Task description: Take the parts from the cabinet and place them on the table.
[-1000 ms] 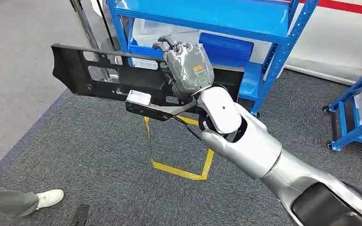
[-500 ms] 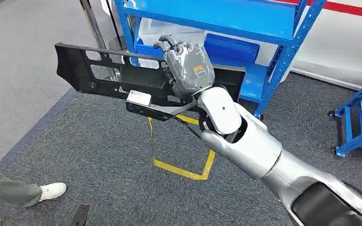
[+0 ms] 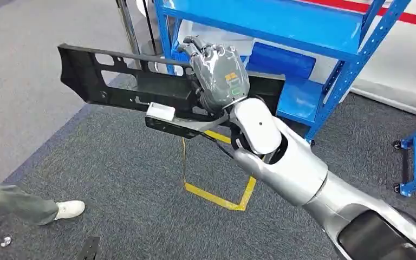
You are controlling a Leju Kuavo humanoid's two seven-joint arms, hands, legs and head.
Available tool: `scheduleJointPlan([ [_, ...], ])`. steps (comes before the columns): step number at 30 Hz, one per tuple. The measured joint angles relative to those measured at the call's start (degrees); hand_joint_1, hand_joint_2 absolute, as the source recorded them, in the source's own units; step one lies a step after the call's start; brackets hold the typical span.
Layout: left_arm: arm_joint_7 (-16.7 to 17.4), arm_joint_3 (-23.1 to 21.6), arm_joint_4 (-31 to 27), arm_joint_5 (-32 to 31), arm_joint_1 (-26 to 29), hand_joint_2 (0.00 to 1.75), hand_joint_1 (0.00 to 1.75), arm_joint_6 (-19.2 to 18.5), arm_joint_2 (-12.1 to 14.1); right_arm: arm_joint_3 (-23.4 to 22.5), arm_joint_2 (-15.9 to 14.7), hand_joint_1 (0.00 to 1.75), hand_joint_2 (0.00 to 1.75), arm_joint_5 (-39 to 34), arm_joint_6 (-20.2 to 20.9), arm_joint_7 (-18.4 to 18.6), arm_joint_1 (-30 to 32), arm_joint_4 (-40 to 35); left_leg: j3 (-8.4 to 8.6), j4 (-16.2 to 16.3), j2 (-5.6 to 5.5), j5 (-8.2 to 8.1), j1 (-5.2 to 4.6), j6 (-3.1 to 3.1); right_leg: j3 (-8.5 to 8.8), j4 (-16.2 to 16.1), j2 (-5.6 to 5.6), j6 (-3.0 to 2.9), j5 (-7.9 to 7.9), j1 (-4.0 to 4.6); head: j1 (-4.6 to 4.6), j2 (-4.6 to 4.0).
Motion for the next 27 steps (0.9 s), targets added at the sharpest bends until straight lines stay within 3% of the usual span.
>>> scheduleJointPlan([
  [2, 0.11, -0.02, 0.0, -0.07, 0.2, 1.75, 0.0, 0.17, 0.0, -0.22, -0.28, 1.75, 1.75, -0.46, 0.04, 0.15, 0.14, -0.2, -0.12, -0.38, -0.59, 0.41, 0.46, -0.84, -0.14, -0.14, -0.59, -0.52, 0.13, 0.51, 0.02, 0.0],
  [3, 0.15, -0.04, 0.0, -0.07, 0.33, 1.75, 0.0, 0.22, 0.02, -0.24, -0.33, 1.75, 1.75, -0.52, 0.02, 0.15, 0.16, -0.28, -0.16, -0.43, -1.02, 0.42, 0.39, -1.2, 0.06, -0.81, -0.97, -1.02, 0.5, -0.1, 0.04, -0.02],
  [4, 0.24, -0.07, 0.0, -0.07, 0.5, 1.75, 0.0, 0.24, 0.0, -0.28, -0.33, 1.75, 1.75, -0.57, 0.04, 0.15, 0.18, -0.5, -0.64, 0.39, 0.02, -0.32, 0.46, -1.34, 0.39, -1.24, -1.57, -1.31, 0.72, -0.13, -0.09, -0.02],
  [5, 0.24, -0.11, 0.0, -0.07, 0.45, 1.75, 0.0, 0.28, 0.02, -0.39, -0.35, 1.75, 1.75, -0.57, 0.06, 0.2, 0.17, -0.78, -1.85, 2.96, 1.5, -2.14, 0.32, -1.59, 0.46, -1.42, -1.88, -1.54, 0.83, -0.2, -0.57, 0.0],
  [7, 0.15, -0.35, 0.0, -0.07, 0.34, 1.75, 0.0, 0.35, 0.15, -0.55, -0.55, 1.75, 1.75, -0.57, 0.37, 0.37, 0.49, -1.18, -5.76, 11.35, 2.35, -5.95, 0.4, -1.98, 0.42, -1.32, -2.79, -1.82, 0.76, -0.06, -0.59, -0.02],
  [8, 0.15, -0.42, 0.0, -0.04, 0.41, 1.75, 0.0, 0.44, 0.13, -0.57, -0.7, 1.75, 1.75, -0.55, 0.7, 0.57, 0.81, -1.33, -7.42, 14.72, 2.44, -6.86, 0.4, -2.12, 0.41, -1.25, -3.24, -1.92, 0.69, -0.03, -0.57, -0.02],
  [9, 0.15, -0.48, 0.0, -0.05, 0.55, 1.75, 0.0, 0.48, 0.13, -0.57, -0.83, 1.75, 1.75, -0.5, 1.05, 0.72, 1.2, -1.46, -8.12, 16.0, 2.52, -6.7, 0.41, -2.19, 0.4, -1.16, -3.68, -1.94, 0.62, -0.03, -0.59, 0.0],
  [10, 0.15, -0.59, 0.0, -0.04, 0.69, 1.75, 0.0, 0.5, 0.13, -0.57, -0.98, 1.75, 1.75, -0.46, 1.2, 0.77, 1.66, -1.64, -7.39, 14.36, 2.72, -5.12, 0.41, -2.19, 0.39, -1.05, -4.12, -1.91, 0.48, -0.03, -0.57, -0.02],
  [12, 0.13, -0.74, 0.0, -0.04, 0.74, 1.75, 0.0, 0.52, 0.15, -0.57, -1.14, 1.75, 1.75, -0.46, 1.22, 0.81, 1.86, -1.94, -2.7, 5.19, 3.67, -0.34, 0.4, -2.0, 0.44, -0.72, -4.92, -1.61, 0.18, -0.04, -0.57, -0.02],
  [13, 0.09, -0.77, 0.0, -0.04, 0.67, 1.75, 0.0, 0.52, 0.15, -0.61, -1.16, 1.75, 1.75, -0.44, 1.22, 0.83, 1.81, -2.19, -0.58, 0.7, 5.53, 0.57, 0.26, -1.85, 0.51, -0.57, -5.19, -1.32, 0.0, 0.04, -0.61, 0.0],
  [14, 0.09, -0.83, 0.0, -0.04, 0.56, 1.75, 0.0, 0.52, 0.13, -0.7, -1.22, 1.75, 1.75, -0.41, 1.22, 0.83, 1.8, -2.45, 0.01, 0.14, 6.73, -0.24, -0.62, -1.39, 0.35, -0.54, -5.49, -1.11, -0.09, 0.63, -0.63, -0.02],
  [15, 0.04, -0.85, 0.0, -0.04, 0.4, 1.75, 0.0, 0.52, 0.15, -0.81, -1.29, 1.75, 1.75, -0.41, 1.22, 0.83, 1.81, -2.53, -0.21, -0.07, 5.63, 0.1, -0.47, -0.82, 0.3, -0.47, -5.67, -0.87, -0.12, 0.6, -0.55, 0.0],
  [18, 0.04, -0.94, 0.0, -0.04, 0.61, 1.75, 0.0, 0.52, 0.15, -0.87, -1.4, 1.75, 1.75, -0.33, 1.22, 0.83, 1.85, -2.77, -0.35, -0.37, 4.32, 0.39, -0.21, 0.07, 0.74, -0.76, -7.02, 0.0, -0.25, 0.84, -0.53, 0.0],
  [19, 0.04, -0.94, 0.0, -0.04, 0.71, 1.75, 0.0, 0.52, 0.13, -0.92, -1.51, 1.75, 1.75, -0.17, 1.2, 0.83, 1.92, -2.97, -0.01, -0.74, 3.86, 0.6, 0.06, 0.39, 0.51, -0.1, -6.3, 0.38, -1.02, 0.46, -0.57, -0.02],
  [20, 0.04, -0.96, 0.0, -0.04, 0.63, 1.75, 0.0, 0.52, 0.13, -1.03, -1.6, 1.75, 1.75, 0.02, 1.2, 0.83, 1.87, -3.12, 0.02, -0.86, 3.52, 0.71, 0.07, 0.64, -0.36, 2.01, -4.75, 0.56, -2.61, 0.36, -0.5, 0.0],
  [21, 0.02, -1.03, 0.0, -0.04, 0.52, 1.75, 0.0, 0.52, 0.13, -1.25, -1.64, 1.75, 1.75, 0.22, 1.2, 0.83, 1.84, -3.28, -0.09, -0.87, 3.11, 0.82, 0.06, 1.04, -2.25, 6.12, -3.84, 0.6, -5.02, 0.35, -0.48, -0.02],
  [23, -0.11, -1.27, 0.0, -0.04, 0.49, 1.75, 0.0, 0.52, 0.13, -1.46, -1.88, 1.75, 1.75, 0.42, 1.2, 0.83, 2.17, -3.34, -0.18, -0.84, 1.97, 0.86, -0.03, 1.13, -6.45, 15.04, -3.23, 0.68, -8.49, 0.36, -0.48, -0.02],
  [24, -0.15, -1.27, 0.0, -0.04, 0.54, 1.75, 0.0, 0.59, 0.13, -1.46, -2.01, 1.75, 1.75, 0.42, 1.2, 0.83, 2.44, -3.34, -0.18, -0.79, 1.4, 0.86, -0.06, 1.13, -7.43, 16.87, -3.18, 0.67, -8.49, 0.37, -0.48, -0.02],
  [25, -0.24, -1.29, 0.0, -0.04, 0.6, 1.75, 0.0, 0.7, 0.13, -1.49, -2.1, 1.75, 1.75, 0.44, 1.18, 0.83, 2.67, -3.34, -0.18, -0.7, 0.75, 0.86, -0.08, 1.12, -7.16, 16.06, -3.14, 0.54, -7.2, 0.38, -0.48, -0.02],
  [27, -0.35, -1.31, 0.0, -0.07, 0.57, 1.75, 0.0, 0.85, 0.13, -1.57, -2.16, 1.75, 1.75, 0.59, 1.14, 0.83, 2.74, -3.41, -0.16, -0.49, -0.53, 0.84, -0.14, 1.1, -3.62, 8.41, -2.64, -0.06, -2.38, 0.41, -0.46, 0.0],
])
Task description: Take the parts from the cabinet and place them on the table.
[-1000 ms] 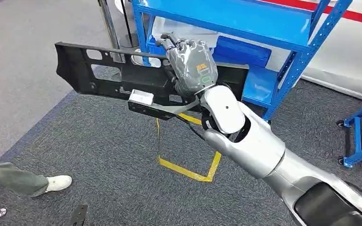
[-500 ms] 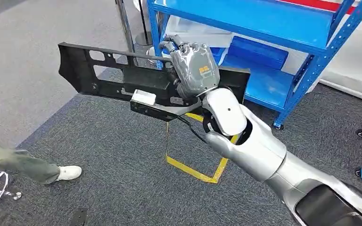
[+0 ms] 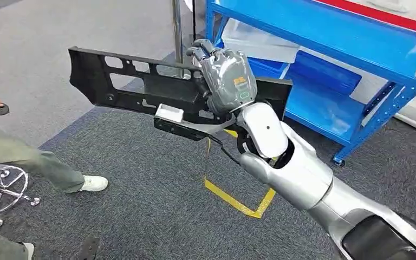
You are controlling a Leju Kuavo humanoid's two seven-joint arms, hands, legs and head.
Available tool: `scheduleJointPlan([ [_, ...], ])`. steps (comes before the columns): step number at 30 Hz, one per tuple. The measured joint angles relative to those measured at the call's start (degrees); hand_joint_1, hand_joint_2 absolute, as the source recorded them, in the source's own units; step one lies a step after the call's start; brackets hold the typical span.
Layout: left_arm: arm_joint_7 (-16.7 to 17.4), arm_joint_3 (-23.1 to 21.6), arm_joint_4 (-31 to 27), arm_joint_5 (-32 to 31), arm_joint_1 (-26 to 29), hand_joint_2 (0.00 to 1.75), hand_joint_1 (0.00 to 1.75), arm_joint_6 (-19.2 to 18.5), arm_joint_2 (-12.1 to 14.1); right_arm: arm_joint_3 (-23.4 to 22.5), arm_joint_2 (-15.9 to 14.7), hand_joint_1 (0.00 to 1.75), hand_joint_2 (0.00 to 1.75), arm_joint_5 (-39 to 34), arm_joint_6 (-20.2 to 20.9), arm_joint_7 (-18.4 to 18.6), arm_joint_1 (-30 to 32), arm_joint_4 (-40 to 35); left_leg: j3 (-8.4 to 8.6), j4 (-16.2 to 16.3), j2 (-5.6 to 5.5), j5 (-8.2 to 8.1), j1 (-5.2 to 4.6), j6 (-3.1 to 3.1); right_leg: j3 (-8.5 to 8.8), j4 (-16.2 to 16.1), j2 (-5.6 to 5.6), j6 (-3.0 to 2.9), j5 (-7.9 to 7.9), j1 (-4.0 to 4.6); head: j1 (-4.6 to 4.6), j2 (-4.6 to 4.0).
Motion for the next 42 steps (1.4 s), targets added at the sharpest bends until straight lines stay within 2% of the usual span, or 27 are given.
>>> scheduleJointPlan([
  [1, -0.13, 0.0, 0.0, -0.02, -0.04, 1.75, 0.0, 0.04, -0.04, -0.13, -0.02, 1.75, 1.75, 0.0, -0.04, 0.0, -0.01, -0.2, 0.03, 0.08, -0.66, -0.04, -0.03, -0.06, 2.65, -5.56, 1.62, -0.51, 2.65, 0.1, 0.02, 0.0],
  [2, -0.28, -0.06, 0.0, -0.07, -0.12, 1.75, 0.0, 0.06, -0.22, -0.26, -0.04, 1.75, 1.75, 0.04, -0.09, 0.0, 0.0, -0.28, -0.27, 0.11, -0.99, 0.05, -0.02, -0.23, 3.72, -7.82, 4.17, -1.06, 2.1, -0.09, -0.17, 0.0],
  [4, -0.46, -0.07, 0.0, -0.07, -0.3, 1.75, 0.0, 0.24, -0.13, -0.33, -0.07, 1.75, 1.75, 0.11, -0.11, -0.02, 0.02, -0.5, -0.93, 0.15, -2.14, 0.47, 0.36, -1.08, 4.14, -9.03, 3.44, -0.76, 2.29, 0.2, -0.11, 0.0],
  [6, -0.66, -0.09, 0.0, -0.07, -0.01, 1.75, 0.0, 0.57, -0.11, -0.35, -0.11, 1.75, 1.75, 0.35, -0.04, -0.04, 0.09, -0.66, -1.08, -0.3, -3.17, 0.82, 0.44, -1.86, 4.24, -9.36, 2.5, -1.05, 2.51, 0.18, -0.04, 0.0],
  [7, -0.83, -0.11, 0.0, -0.09, 0.12, 1.75, 0.0, 0.74, 0.15, -0.35, -0.09, 1.75, 1.75, 0.61, -0.02, -0.04, 0.11, -0.81, -1.33, 0.01, -2.89, 0.51, 0.51, -2.0, 4.62, -10.15, 1.76, -1.31, 2.97, -0.65, -0.04, 0.0],
  [8, -1.1, -0.13, 0.0, -0.09, 0.16, 1.75, 0.0, 0.88, -0.11, -0.37, -0.09, 1.75, 1.75, 0.75, 0.04, -0.09, 0.16, -0.96, -1.95, 1.45, 0.27, -0.59, 0.0, -2.34, 4.88, -10.51, 1.31, -1.56, 3.08, -0.52, -0.31, -0.02],
  [9, -1.16, -0.15, 0.0, -0.09, -0.04, 1.75, 0.0, 1.07, -0.09, -0.48, -0.09, 1.75, 1.75, 0.94, 0.09, -0.07, 0.08, -1.16, -3.57, 4.95, 1.85, -2.65, 0.12, -2.65, 4.9, -10.54, 0.67, -1.72, 3.06, -0.47, -0.75, 0.0],
  [10, -1.16, -0.15, 0.0, -0.09, -0.18, 1.75, 0.0, 1.12, -0.04, -0.5, -0.09, 1.75, 1.75, 0.94, 0.09, -0.07, 0.09, -1.18, -4.51, 6.96, 2.28, -3.61, 0.21, -2.81, 4.88, -10.53, 0.39, -1.75, 3.05, -0.43, -0.72, -0.02],
  [14, -1.16, -0.15, 0.0, -0.07, -0.21, 1.75, 0.0, 1.16, -0.04, -0.52, -0.09, 1.75, 1.75, 0.96, 0.11, -0.07, 0.11, -1.2, -4.89, 7.73, 2.39, -3.95, 0.25, -2.86, 4.88, -10.53, 0.29, -1.76, 3.05, -0.41, -0.7, 0.0],
  [16, -1.16, -0.17, 0.0, -0.07, -0.31, 1.75, 0.0, 1.22, -0.02, -0.53, -0.11, 1.75, 1.75, 0.96, 0.17, -0.04, 0.2, -1.2, -6.34, 10.79, 2.72, -5.21, 0.36, -3.04, 4.89, -10.51, -0.15, -1.79, 3.02, -0.38, -0.68, -0.02],
  [17, -1.16, -0.46, 0.0, -0.07, -0.32, 1.75, 0.0, 1.31, -0.04, -0.53, -0.17, 1.75, 1.75, 0.96, 0.37, -0.07, 0.75, -1.2, -8.98, 16.06, 3.16, -6.34, 0.57, -3.46, 4.84, -10.44, -1.49, -1.8, 2.92, -0.41, -0.74, -0.02],
  [18, -1.93, -0.5, -0.02, 0.15, -0.4, 1.75, 0.0, 1.2, -0.02, -0.53, -0.17, 1.75, 1.75, 0.96, 0.35, -0.13, 1.01, -1.27, -2.0, 3.18, 4.91, 0.59, 0.92, -3.77, 4.9, -9.71, -3.15, -1.08, 2.25, -0.6, -0.74, -0.02],
  [19, -2.41, -0.52, -0.02, 0.28, -0.61, 1.75, 0.0, 1.14, -0.04, -0.53, -0.17, 1.75, 1.75, 0.96, 0.33, -0.15, 1.01, -1.44, -0.74, 0.46, 7.09, -0.35, 0.47, -3.71, 4.85, -9.52, -3.52, -0.66, 1.96, -0.39, -0.74, -0.02],
  [21, -2.95, -0.5, -0.02, 0.74, -0.9, 1.75, 0.0, 0.96, -0.02, -0.59, -0.17, 1.75, 1.75, 0.96, 0.31, -0.2, 0.99, -1.57, -0.81, 0.43, 5.71, -0.14, 0.14, -2.2, 4.71, -9.38, -4.09, -0.17, 1.82, 0.07, -0.77, 0.0],
  [24, -3.19, -0.52, -0.02, 0.96, -0.79, 1.75, 0.0, 0.87, -0.02, -0.61, -0.17, 1.75, 1.75, 0.96, 0.31, -0.33, 0.97, -1.64, -0.66, -0.02, 4.32, 0.14, 0.3, -1.22, 5.08, -9.48, -5.32, 0.75, 1.38, 0.14, -0.7, -0.02],
  [26, -3.26, -0.52, -0.02, 0.96, -0.81, 1.75, 0.0, 0.87, -0.02, -0.68, -0.17, 1.75, 1.75, 0.96, 0.31, -0.33, 0.92, -1.75, -0.57, -0.31, 3.69, 0.33, 0.44, -0.6, 3.4, -5.46, -1.85, 1.1, -1.59, -0.41, -0.59, 0.0],
  [28, -3.28, -0.52, -0.02, 0.92, -1.1, 1.75, 0.0, 0.9, -0.02, -0.7, -0.31, 1.75, 1.75, 0.96, 0.37, -0.35, 1.04, -1.79, -0.64, -0.31, 2.72, 0.39, 0.33, -0.29, -1.02, 3.92, -0.56, 1.09, -5.76, -0.36, -0.39, 0.0],
  [29, -3.26, -0.52, -0.02, 0.85, -1.17, 1.75, 0.0, 0.94, -0.02, -0.7, -0.39, 1.75, 1.75, 0.96, 0.42, -0.35, 1.18, -1.79, -0.64, -0.3, 2.12, 0.35, 0.24, -0.22, -2.96, 7.54, -0.42, 1.07, -6.78, -0.38, -0.39, 0.0],
  [30, -3.19, -0.52, -0.02, 0.85, -1.21, 1.75, 0.0, 0.98, -0.02, -0.7, -0.5, 1.75, 1.75, 0.96, 0.53, -0.35, 1.33, -1.79, -0.63, -0.22, 1.47, 0.34, 0.19, -0.21, -3.69, 8.39, -0.37, 0.99, -6.08, -0.37, -0.42, 0.0],
  [31, -3.19, -0.55, -0.02, 0.83, -1.24, 1.75, 0.0, 1.03, -0.02, -0.7, -0.59, 1.75, 1.75, 0.98, 0.59, -0.35, 1.39, -1.79, -0.62, -0.13, 0.8, 0.32, 0.16, -0.2, -3.01, 6.53, -0.34, 0.81, -4.21, -0.36, -0.39, -0.02],
  [33, -3.13, -0.63, -0.02, 0.74, -1.4, 1.75, 0.0, 1.01, -0.07, -0.72, -0.63, 1.75, 1.75, 1.03, 0.68, -0.35, 1.3, -1.9, -0.58, 0.12, -0.47, 0.25, 0.12, -0.26, 0.68, -1.98, 0.46, 0.19, 1.01, -0.35, -0.37, 0.0],
  [34, -3.13, -0.66, -0.02, 0.72, -1.49, 1.75, 0.0, 1.01, -0.13, -0.77, -0.63, 1.75, 1.75, 1.07, 0.68, -0.35, 1.21, -2.03, -0.59, 0.14, -0.95, 0.22, 0.12, -0.32, 2.17, -5.38, 1.67, -0.11, 2.72, -0.32, -0.37, -0.02],
  [35, -3.15, -0.76, -0.02, 0.72, -1.63, 1.75, 0.0, 0.98, -0.33, -0.92, -0.61, 1.75, 1.75, 1.25, 0.72, -0.35, 1.07, -2.19, -0.99, 0.32, -1.54, 0.22, -0.07, -0.6, 3.28, -7.79, 4.25, -0.55, 2.33, -0.45, -0.54, 0.0],
  [38, -3.21, -0.94, -0.02, 0.72, -1.85, 1.75, 0.0, 0.92, -0.31, -1.14, -0.66, 1.75, 1.75, 2.19, 0.96, -0.15, 0.78, -2.67, -1.51, -0.21, -3.11, 0.87, 0.62, -1.87, 3.75, -8.75, 2.88, -0.59, 2.23, 0.1, -0.48, 0.0],
  [39, -3.21, -0.96, -0.02, 0.72, -1.78, 1.75, 0.0, 0.92, -0.31, -1.14, -0.66, 1.75, 1.75, 2.36, 0.98, -0.15, 0.77, -2.8, -1.57, -0.22, -3.72, 0.96, 0.44, -2.29, 4.07, -9.51, 2.28, -1.04, 2.61, -0.62, -0.52, 0.0],
  [41, -3.26, -0.98, -0.02, 0.72, -1.88, 1.75, 0.0, 0.83, -0.5, -1.14, -0.59, 1.75, 1.75, 2.67, 1.05, -0.13, 0.66, -3.08, -3.02, 2.99, 1.19, -1.29, 0.21, -2.78, 4.52, -10.0, 1.02, -1.55, 2.87, -0.67, -1.09, -0.02],
  [42, -3.3, -0.98, -0.02, 0.72, -2.12, 1.75, 0.0, 0.72, -0.5, -1.14, -0.59, 1.75, 1.75, 2.67, 1.09, -0.11, 0.6, -3.1, -4.73, 6.59, 2.32, -3.16, 0.31, -3.05, 4.51, -9.97, 0.41, -1.72, 2.83, -0.54, -1.05, -0.02],
])
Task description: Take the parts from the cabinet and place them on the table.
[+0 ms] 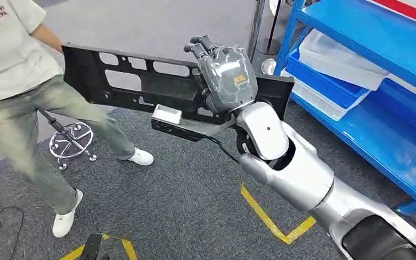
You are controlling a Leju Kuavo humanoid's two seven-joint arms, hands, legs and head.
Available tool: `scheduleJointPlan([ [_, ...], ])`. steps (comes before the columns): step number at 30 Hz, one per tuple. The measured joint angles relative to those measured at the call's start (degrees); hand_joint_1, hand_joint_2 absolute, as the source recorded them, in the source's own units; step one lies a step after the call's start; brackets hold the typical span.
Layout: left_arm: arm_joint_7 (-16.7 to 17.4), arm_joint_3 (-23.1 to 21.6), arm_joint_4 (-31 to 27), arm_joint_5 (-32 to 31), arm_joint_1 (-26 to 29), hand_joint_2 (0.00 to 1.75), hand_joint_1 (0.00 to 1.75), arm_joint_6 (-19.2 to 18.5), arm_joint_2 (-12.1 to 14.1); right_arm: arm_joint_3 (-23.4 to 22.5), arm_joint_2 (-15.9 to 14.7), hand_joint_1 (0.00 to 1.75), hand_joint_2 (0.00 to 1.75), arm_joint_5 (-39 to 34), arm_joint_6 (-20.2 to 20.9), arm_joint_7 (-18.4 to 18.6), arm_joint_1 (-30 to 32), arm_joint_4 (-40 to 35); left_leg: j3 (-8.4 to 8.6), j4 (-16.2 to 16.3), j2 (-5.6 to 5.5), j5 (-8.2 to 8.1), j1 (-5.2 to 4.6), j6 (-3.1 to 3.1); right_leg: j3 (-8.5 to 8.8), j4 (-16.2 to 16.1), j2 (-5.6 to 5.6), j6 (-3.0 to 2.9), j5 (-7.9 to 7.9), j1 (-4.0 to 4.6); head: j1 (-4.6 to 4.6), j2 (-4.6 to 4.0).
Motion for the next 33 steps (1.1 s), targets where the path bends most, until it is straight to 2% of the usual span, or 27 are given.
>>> scheduleJointPlan([
  [2, -0.02, 0.0, 0.0, 0.0, -0.17, 1.75, 0.0, -0.13, -0.02, 0.0, 0.0, 1.75, 1.75, 0.11, 0.24, 0.02, 0.13, 0.0, -4.17, 8.61, 0.78, -3.24, 0.11, -0.41, -0.02, 0.09, -1.31, -0.15, -0.11, 0.12, -0.02, 0.02],
  [3, -0.02, -0.02, 0.0, 0.0, -0.14, 1.75, 0.0, -0.22, -0.04, 0.0, 0.0, 1.75, 1.75, 0.11, 0.33, 0.02, 0.24, 0.0, -4.9, 10.05, 0.9, -3.16, 0.13, -0.48, -0.03, 0.14, -1.85, -0.15, -0.16, 0.14, -0.02, 0.0],
  [4, -0.02, 0.0, 0.0, 0.0, -0.09, 1.75, 0.0, -0.24, -0.04, 0.0, 0.0, 1.75, 1.75, 0.13, 0.39, 0.0, 0.33, 0.0, -4.38, 9.01, 1.0, -2.08, 0.15, -0.52, -0.03, 0.2, -2.34, -0.14, -0.27, 0.14, 0.0, 0.02],
  [5, -0.02, -0.02, 0.0, 0.02, -0.08, 1.75, 0.0, -0.28, -0.02, 0.0, 0.0, 1.75, 1.75, 0.13, 0.48, 0.0, 0.33, 0.0, -2.38, 5.37, 1.19, 0.1, 0.14, -0.47, -0.02, 0.36, -2.9, -0.07, -0.43, 0.15, -0.02, 0.02],
  [6, -0.11, -0.02, 0.0, 0.02, -0.13, 1.75, 0.0, -0.35, 0.0, 0.0, 0.0, 1.75, 1.75, 0.18, 0.57, 0.0, 0.29, -0.02, 0.46, 0.25, 1.82, 2.48, 0.11, -0.32, 0.08, 0.54, -3.4, 0.11, -0.67, 0.15, -0.04, 0.02],
  [7, -0.37, -0.02, 0.0, 0.02, -0.2, 1.75, 0.0, -0.52, 0.04, 0.0, 0.0, 1.75, 1.75, 0.2, 0.63, 0.0, 0.27, -0.02, 3.28, -4.8, 3.34, 4.09, 0.0, -0.05, 0.26, 0.69, -3.9, 0.35, -0.93, 0.23, -0.04, 0.0],
  [8, -0.76, -0.02, 0.0, 0.04, -0.38, 1.75, 0.0, -0.81, 0.04, 0.0, 0.0, 1.75, 1.75, 0.22, 0.72, 0.0, 0.24, -0.02, 4.17, -6.26, 4.79, 2.94, -0.98, 0.31, 0.18, 0.75, -4.3, 0.67, -1.11, 0.74, -0.09, 0.02],
  [9, -1.23, -0.02, -0.02, 0.07, -0.47, 1.75, 0.0, -1.18, 0.04, -0.02, -0.02, 1.75, 1.75, 0.24, 0.87, 0.0, 0.18, -0.02, 3.94, -6.48, 4.01, 3.31, -0.81, 1.1, 0.16, 0.82, -4.58, 0.86, -1.14, 0.81, 0.0, 0.02],
  [12, -2.06, -0.02, -0.02, 0.15, -0.24, 1.75, 0.0, -1.71, 0.07, -0.02, 0.0, 1.75, 1.75, 0.28, 0.96, 0.0, 0.19, -0.02, 3.81, -6.81, 2.47, 3.42, -0.85, 1.98, 0.67, 0.44, -6.05, 1.63, -1.35, 1.05, 0.02, 0.02],
  [13, -2.23, -0.02, -0.02, 0.17, -0.09, 1.75, 0.0, -1.75, 0.09, -0.02, -0.02, 1.75, 1.75, 0.28, 1.01, 0.0, 0.19, -0.04, 4.33, -7.37, 2.03, 3.69, -0.25, 2.4, 0.47, 0.92, -5.38, 2.0, -1.99, 0.77, 0.11, 0.02],
  [14, -2.38, -0.02, -0.02, 0.17, -0.15, 1.75, 0.0, -1.75, 0.09, -0.02, -0.02, 1.75, 1.75, 0.28, 1.03, 0.0, 0.15, -0.07, 4.39, -7.54, 1.65, 3.81, -0.27, 2.75, -0.18, 2.79, -3.19, 2.13, -3.41, 0.55, 0.09, 0.0],
  [15, -2.45, -0.02, -0.02, 0.17, -0.28, 1.75, 0.0, -1.77, 0.09, -0.04, -0.02, 1.75, 1.75, 0.28, 1.03, 0.0, 0.09, -0.09, 4.34, -7.54, 1.33, 3.87, -0.26, 3.03, -1.9, 6.43, -1.95, 2.11, -5.57, 0.51, 0.2, 0.02],
  [17, -2.51, -0.02, -0.02, 0.13, -0.35, 1.75, 0.0, -1.75, 0.09, -0.04, -0.07, 1.75, 1.75, 0.28, 1.05, 0.0, 0.39, -0.11, 4.28, -7.54, 0.23, 3.84, -0.27, 3.14, -6.41, 15.76, -0.97, 2.3, -9.38, 0.47, 0.39, 0.02],
  [18, -2.51, -0.02, -0.02, 0.02, -0.33, 1.75, 0.0, -1.66, 0.09, -0.02, -0.07, 1.75, 1.75, 0.28, 1.11, 0.0, 0.55, -0.09, 4.27, -7.48, -0.36, 3.84, -0.27, 3.13, -7.84, 18.29, -0.91, 2.42, -9.61, 0.45, 0.39, 0.02],
  [19, -2.49, -0.02, -0.02, 0.0, -0.31, 1.75, 0.0, -1.57, 0.09, -0.04, -0.11, 1.75, 1.75, 0.28, 1.16, 0.02, 0.59, -0.09, 4.29, -7.41, -0.96, 3.83, -0.23, 3.13, -7.9, 17.93, -0.9, 2.47, -8.48, 0.4, 0.39, 0.02],
  [20, -2.49, -0.02, -0.02, -0.02, -0.33, 1.75, 0.0, -1.55, 0.09, -0.04, -0.13, 1.75, 1.75, 0.26, 1.16, 0.13, 0.54, -0.11, 4.28, -7.29, -1.62, 3.81, -0.16, 3.09, -6.78, 15.14, -0.81, 2.46, -6.22, 0.25, 0.42, 0.02],
  [21, -2.49, -0.04, -0.02, -0.04, -0.36, 1.75, 0.0, -1.55, 0.09, -0.07, -0.13, 1.75, 1.75, 0.28, 1.11, 0.24, 0.43, -0.15, 4.31, -7.11, -2.33, 3.71, -0.09, 2.95, -4.59, 10.19, -0.51, 2.4, -3.21, 0.04, 0.39, 0.0],
  [22, -2.49, -0.07, -0.02, -0.07, -0.38, 1.75, 0.0, -1.55, 0.09, -0.13, -0.13, 1.75, 1.75, 0.28, 1.11, 0.28, 0.37, -0.18, 4.31, -6.92, -2.67, 3.63, -0.05, 2.83, -3.37, 7.45, -0.02, 2.37, -1.71, -0.09, 0.39, 0.02],
  [23, -2.41, -0.11, -0.02, -0.09, -0.41, 1.75, 0.0, -1.57, 0.07, -0.26, -0.28, 1.75, 1.75, 0.44, 1.11, 0.37, 0.16, -0.17, 3.84, -6.55, -3.41, 3.36, 0.11, 2.41, -1.51, 2.82, 3.17, 2.3, -0.54, -0.55, 0.46, 0.02],
  [24, -2.25, -0.22, -0.02, -0.09, -0.64, 1.75, 0.0, -1.57, 0.07, -0.28, -0.33, 1.75, 1.75, 0.48, 1.14, 0.46, -0.01, -0.31, 3.27, -5.8, -4.02, 3.35, -0.21, 2.01, -0.88, 1.4, 4.04, 2.29, -0.91, -0.54, 0.31, 0.02],
  [26, -2.18, -0.28, -0.02, -0.09, -0.43, 1.75, 0.0, -1.66, 0.09, -0.35, -0.46, 1.75, 1.75, 0.59, 1.24, 0.55, 0.02, -0.48, 2.68, -6.32, -5.01, 3.87, 0.4, 1.15, -1.15, 1.9, 3.17, 2.05, -0.97, -0.08, 0.5, 0.02],
  [27, -2.25, -0.31, -0.02, -0.13, -0.3, 1.75, 0.0, -1.7, 0.09, -0.35, -0.46, 1.75, 1.75, 0.61, 1.38, 0.55, 0.03, -0.48, 2.72, -6.48, -5.53, 4.08, 0.49, 0.67, -1.03, 1.5, 2.58, 1.61, -0.77, -0.03, 0.44, 0.02],
  [28, -2.3, -0.33, -0.02, -0.13, -0.21, 1.75, 0.0, -1.73, 0.22, -0.35, -0.46, 1.75, 1.75, 0.63, 1.44, 0.55, 0.0, -0.48, 2.55, -6.51, -4.8, 3.94, 0.41, 0.53, -0.66, 0.97, 1.89, 1.13, -0.46, -0.52, 0.46, 0.02],
  [29, -2.4, -0.37, -0.02, -0.18, -0.3, 1.75, 0.0, -1.73, 0.11, -0.35, -0.44, 1.75, 1.75, 0.63, 1.53, 0.55, -0.03, -0.55, 2.02, -5.15, -1.59, 3.04, 0.02, 0.19, -0.44, 0.74, 1.35, 0.97, -0.41, -0.47, 0.09, 0.0],
  [30, -2.43, -0.37, -0.02, -0.17, -0.58, 1.75, 0.0, -1.75, 0.15, -0.35, -0.46, 1.75, 1.75, 0.66, 1.53, 0.59, -0.17, -0.66, 0.53, -1.84, 0.11, 1.19, 0.07, -0.09, -0.4, 0.73, 0.72, 0.52, -0.45, -0.35, -0.29, 0.02],
  [32, -2.43, -0.39, -0.02, -0.2, -0.74, 1.75, 0.0, -1.77, 0.2, -0.35, -0.46, 1.75, 1.75, 0.68, 1.57, 0.63, -0.12, -0.66, -3.53, 6.53, 0.86, -2.32, 0.13, -0.35, -0.38, 0.8, -0.52, 0.32, -0.59, -0.1, -0.29, 0.02],
  [33, -2.43, -0.39, -0.02, -0.17, -0.71, 1.75, 0.0, -1.77, 0.15, -0.35, -0.46, 1.75, 1.75, 0.68, 1.62, 0.63, -0.02, -0.66, -5.26, 9.91, 0.94, -3.25, 0.14, -0.43, -0.39, 0.83, -1.15, 0.25, -0.64, 0.0, -0.24, 0.0],
])
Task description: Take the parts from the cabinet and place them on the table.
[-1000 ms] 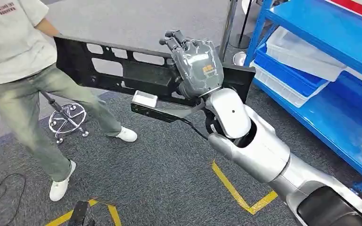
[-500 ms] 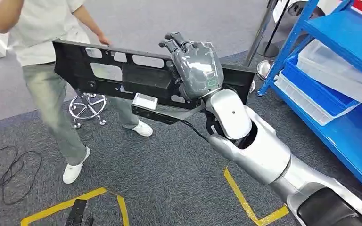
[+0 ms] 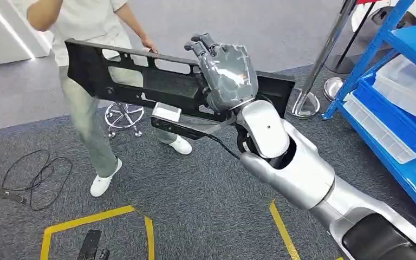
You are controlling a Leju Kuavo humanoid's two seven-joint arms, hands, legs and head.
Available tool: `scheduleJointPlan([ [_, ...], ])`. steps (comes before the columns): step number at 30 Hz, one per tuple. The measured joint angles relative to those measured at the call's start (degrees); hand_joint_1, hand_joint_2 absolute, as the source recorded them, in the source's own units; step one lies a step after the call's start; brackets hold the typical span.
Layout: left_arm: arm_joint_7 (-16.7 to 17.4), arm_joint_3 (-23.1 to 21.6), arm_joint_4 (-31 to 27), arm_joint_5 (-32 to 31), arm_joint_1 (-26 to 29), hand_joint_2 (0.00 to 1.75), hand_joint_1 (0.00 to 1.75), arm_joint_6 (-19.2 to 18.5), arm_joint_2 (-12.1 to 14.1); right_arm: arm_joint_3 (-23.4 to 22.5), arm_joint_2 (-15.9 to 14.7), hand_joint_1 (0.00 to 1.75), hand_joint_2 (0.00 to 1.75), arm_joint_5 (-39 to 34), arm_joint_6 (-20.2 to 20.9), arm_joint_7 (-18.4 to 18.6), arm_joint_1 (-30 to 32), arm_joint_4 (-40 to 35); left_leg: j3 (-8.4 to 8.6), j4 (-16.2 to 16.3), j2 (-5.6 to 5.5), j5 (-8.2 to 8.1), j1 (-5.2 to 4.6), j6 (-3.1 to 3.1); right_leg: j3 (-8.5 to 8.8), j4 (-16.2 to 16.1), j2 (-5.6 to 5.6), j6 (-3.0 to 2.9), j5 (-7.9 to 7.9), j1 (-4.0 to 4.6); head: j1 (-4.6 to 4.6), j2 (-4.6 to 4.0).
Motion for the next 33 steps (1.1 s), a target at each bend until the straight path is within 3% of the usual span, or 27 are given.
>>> scheduleJointPlan([
  [1, 0.09, 0.0, 0.0, -0.02, 0.05, 1.75, 0.0, -0.02, -0.02, 0.0, 0.0, 1.75, 1.75, 0.0, 0.02, -0.02, 0.07, 0.02, -0.45, 0.82, 0.04, 0.32, 0.0, 0.03, 0.01, 0.02, -0.54, -0.05, -0.04, 0.07, -0.02, 0.0],
  [2, 0.09, 0.0, 0.0, 0.0, 0.07, 1.75, 0.0, -0.02, -0.02, 0.02, 0.0, 1.75, 1.75, 0.0, 0.02, -0.02, 0.07, 0.02, 0.39, -0.86, 0.07, 1.65, -0.01, 0.11, 0.03, 0.04, -1.01, -0.08, -0.1, 0.16, 0.0, 0.0],
  [4, -0.02, 0.0, 0.0, -0.02, -0.01, 1.75, 0.0, -0.26, 0.02, 0.02, 0.0, 1.75, 1.75, -0.09, -0.09, -0.26, 0.0, 0.02, 5.34, -9.93, 0.55, 6.09, -0.12, 0.51, 0.25, 0.14, -2.0, 0.08, -0.37, 0.23, 0.0, 0.0],
  [5, -0.2, 0.0, 0.0, -0.04, -0.08, 1.75, 0.0, -0.46, 0.02, 0.02, 0.0, 1.75, 1.75, -0.13, -0.09, -0.37, -0.06, 0.02, 8.11, -15.04, 1.89, 7.45, -0.33, 0.83, 0.5, 0.14, -2.48, 0.27, -0.57, 0.23, -0.02, 0.0],
  [6, -0.37, -0.02, 0.0, -0.21, -0.24, 1.75, 0.0, -0.57, 0.0, 0.0, 0.0, 1.75, 1.75, -0.22, -0.09, -0.46, -0.18, 0.02, 8.96, -16.11, 3.47, 6.3, -1.27, 1.32, 0.43, 0.06, -2.85, 0.52, -0.65, 0.7, 0.0, 0.0],
  [7, -0.55, -0.02, 0.0, -0.39, -0.44, 1.75, 0.0, -0.63, 0.02, 0.0, 0.0, 1.75, 1.75, -0.33, -0.07, -0.46, -0.25, 0.07, 8.8, -16.43, 2.57, 6.72, -1.28, 1.87, 0.38, 0.13, -3.07, 0.72, -0.69, 0.71, 0.04, 0.02],
  [10, -0.57, -0.02, 0.0, -0.42, -0.37, 1.75, 0.0, -0.68, 0.07, 0.0, 0.0, 1.75, 1.75, -0.39, -0.07, -0.52, -0.27, 0.07, 8.79, -16.68, 1.21, 6.78, -1.25, 2.61, 0.95, -0.22, -4.26, 1.58, -0.9, 0.88, 0.07, 0.02],
  [11, -0.57, -0.02, 0.0, -0.44, -0.29, 1.75, 0.0, -0.68, 0.09, 0.0, -0.02, 1.75, 1.75, -0.39, -0.07, -0.54, -0.28, 0.09, 9.23, -17.21, 0.92, 7.05, -0.69, 3.0, 0.68, 0.34, -3.27, 2.02, -1.53, 0.59, 0.15, 0.0],
  [12, -0.59, -0.04, 0.0, -0.46, -0.44, 1.75, 0.0, -0.7, 0.09, 0.0, -0.02, 1.75, 1.75, -0.39, -0.07, -0.55, -0.33, 0.09, 9.27, -17.33, 0.52, 7.13, -0.74, 3.2, -0.08, 2.19, -1.57, 2.08, -2.86, 0.51, 0.09, 0.02],
  [13, -0.61, -0.04, 0.0, -0.46, -0.65, 1.75, 0.0, -0.72, 0.09, -0.02, -0.04, 1.75, 1.75, -0.39, -0.07, -0.55, -0.45, 0.09, 9.21, -17.32, 0.22, 7.16, -0.75, 3.58, -1.83, 5.77, -0.63, 2.04, -4.84, 0.54, 0.24, 0.02],
  [15, -0.57, -0.04, 0.0, -0.52, -0.81, 1.75, 0.0, -0.68, 0.09, -0.02, -0.15, 1.75, 1.75, -0.39, -0.07, -0.55, -0.22, 0.18, 9.19, -17.29, -0.83, 7.14, -0.83, 3.73, -6.33, 14.76, 0.17, 2.11, -8.34, 0.53, 0.24, 0.02],
  [16, -0.53, -0.07, 0.0, -0.55, -0.78, 1.75, 0.0, -0.57, 0.09, -0.02, -0.24, 1.75, 1.75, -0.39, -0.06, -0.52, -0.04, 0.31, 9.18, -17.2, -1.35, 7.1, -0.84, 3.79, -7.81, 17.22, 0.23, 2.14, -8.53, 0.52, 0.2, 0.0],
  [17, -0.52, -0.09, 0.0, -0.59, -0.74, 1.75, 0.0, -0.44, 0.09, -0.02, -0.41, 1.75, 1.75, -0.39, -0.07, -0.52, 0.14, 0.35, 9.19, -17.09, -1.53, 7.04, -0.83, 3.86, -7.86, 16.8, 0.26, 2.13, -7.35, 0.51, 0.22, 0.02],
  [18, -0.48, -0.09, 0.0, -0.61, -0.72, 1.75, 0.0, -0.31, 0.09, -0.02, -0.48, 1.75, 1.75, -0.42, -0.09, -0.5, 0.21, 0.35, 9.19, -16.9, -1.96, 6.96, -0.8, 3.87, -6.86, 14.13, 0.28, 2.07, -5.24, 0.45, 0.26, 0.0],
  [20, -0.44, -0.11, 0.0, -0.65, -0.73, 1.75, 0.0, -0.26, 0.09, -0.04, -0.5, 1.75, 1.75, -0.76, -0.22, -0.46, 0.17, 0.33, 9.22, -16.31, -2.84, 6.61, -0.73, 3.6, -2.52, 4.5, 0.45, 1.83, 0.1, 0.28, 0.24, 0.0],
  [21, -0.42, -0.11, 0.0, -0.7, -0.69, 1.75, 0.0, -0.22, 0.07, -0.09, -0.5, 1.75, 1.75, -1.05, -0.31, -0.46, 0.25, 0.35, 9.07, -16.12, -3.04, 6.41, -0.66, 3.31, -1.13, 1.77, 1.18, 1.67, -0.27, 0.23, 0.17, 0.0],
  [22, -0.39, -0.11, 0.0, -0.7, -0.8, 1.75, 0.0, -0.11, 0.09, -0.09, -0.48, 1.75, 1.75, -1.49, -0.37, -0.42, 0.19, 0.33, 8.68, -15.6, -3.19, 6.37, -1.02, 3.0, -0.84, 0.75, 1.44, 1.65, -0.11, 0.4, 0.24, 0.0],
  [25, -0.15, -0.11, 0.0, -0.85, -0.53, 1.75, 0.0, 0.0, 0.09, -0.11, -0.55, 1.75, 1.75, -1.77, -0.55, -0.35, 0.3, 0.33, 8.56, -16.13, -3.35, 6.83, -0.67, 2.0, -1.17, 1.03, 1.4, 0.89, 0.17, 0.79, 0.17, 0.0],
  [26, -0.09, -0.13, 0.0, -0.87, -0.51, 1.75, 0.0, 0.0, 0.22, -0.11, -0.52, 1.75, 1.75, -1.79, -0.57, -0.35, 0.3, 0.33, 8.61, -16.17, -3.49, 6.78, -0.79, 1.67, -0.97, 0.49, 1.31, 0.41, 0.48, 0.42, 0.24, 0.02],
  [27, 0.0, -0.13, -0.02, -0.87, -0.43, 1.75, 0.0, -0.15, 0.22, -0.11, -0.48, 1.75, 1.75, -1.88, -0.57, -0.35, 0.29, 0.33, 8.35, -15.55, -2.62, 6.17, -0.69, 1.48, -0.67, 0.24, 1.05, 0.1, 0.66, 0.22, 0.15, 0.02],
  [29, 0.28, -0.13, -0.02, -0.57, -0.65, 1.75, 0.0, -1.22, 0.2, -0.11, -0.46, 1.75, 1.75, -2.05, -0.7, -0.35, 0.22, 0.33, 5.67, -9.28, -0.58, 2.52, -0.68, 0.77, -0.54, 0.13, 0.78, -0.37, 0.67, 0.25, -0.46, 0.0],
  [31, 0.48, -0.15, -0.02, -0.52, -0.56, 1.75, 0.0, -2.03, 0.26, -0.11, -0.46, 1.75, 1.75, -2.16, -0.72, -0.35, 0.39, 0.35, 1.82, -1.23, -0.19, -0.7, -0.55, 0.41, -0.59, 0.15, 0.49, -0.47, 0.63, 0.34, -0.46, 0.0],
  [32, 0.48, -0.2, -0.02, -0.5, -0.49, 1.75, 0.0, -2.49, 0.24, -0.11, -0.46, 1.75, 1.75, -2.16, -0.7, -0.35, 0.52, 0.35, 0.87, 0.65, -0.11, -0.96, -0.54, 0.35, -0.64, 0.17, 0.38, -0.47, 0.63, 0.37, -0.46, 0.0],
  [33, 0.46, -0.22, -0.02, -0.48, -0.45, 1.75, 0.0, -2.8, 0.24, -0.11, -0.46, 1.75, 1.75, -2.16, -0.7, -0.35, 0.63, 0.37, 1.31, -0.16, -0.06, 0.01, -0.54, 0.38, -0.64, 0.17, 0.26, -0.47, 0.63, 0.41, -0.44, 0.02],
])
